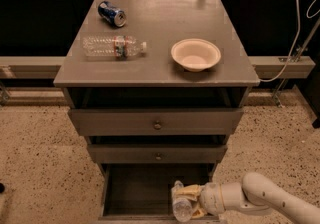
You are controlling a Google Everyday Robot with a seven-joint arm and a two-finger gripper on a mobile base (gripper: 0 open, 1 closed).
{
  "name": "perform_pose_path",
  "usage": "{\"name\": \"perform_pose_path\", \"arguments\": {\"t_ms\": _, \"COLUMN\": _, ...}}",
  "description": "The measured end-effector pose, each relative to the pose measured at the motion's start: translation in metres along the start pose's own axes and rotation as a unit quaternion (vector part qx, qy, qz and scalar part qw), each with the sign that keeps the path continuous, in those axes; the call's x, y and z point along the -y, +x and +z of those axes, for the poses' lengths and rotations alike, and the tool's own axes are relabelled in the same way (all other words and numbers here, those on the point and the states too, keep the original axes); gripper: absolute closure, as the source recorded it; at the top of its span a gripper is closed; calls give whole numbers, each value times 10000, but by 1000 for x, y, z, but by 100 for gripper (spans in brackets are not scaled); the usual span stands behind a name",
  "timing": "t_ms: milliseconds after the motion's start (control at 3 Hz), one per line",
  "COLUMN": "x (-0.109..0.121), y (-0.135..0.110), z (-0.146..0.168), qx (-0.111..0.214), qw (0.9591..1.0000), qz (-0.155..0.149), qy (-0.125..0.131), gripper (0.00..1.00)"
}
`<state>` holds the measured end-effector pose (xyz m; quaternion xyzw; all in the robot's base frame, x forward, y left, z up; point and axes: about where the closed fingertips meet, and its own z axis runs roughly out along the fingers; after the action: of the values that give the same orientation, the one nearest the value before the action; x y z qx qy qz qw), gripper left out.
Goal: Place blue plastic bottle into bottom drawer
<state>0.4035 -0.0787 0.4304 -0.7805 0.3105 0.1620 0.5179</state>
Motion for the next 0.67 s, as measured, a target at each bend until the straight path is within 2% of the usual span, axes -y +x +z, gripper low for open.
{"name": "perform_pose_path", "arguments": {"t_ms": 333, "x": 0, "y": 17, "z": 13, "qx": -119, "qw": 9998, "qz": -118, "qy": -55, "gripper": 100}}
{"name": "perform_pose_path", "arguments": {"t_ms": 667, "x": -5, "y": 62, "z": 35, "qx": -251, "qw": 9980, "qz": -554, "qy": 148, "gripper": 100}}
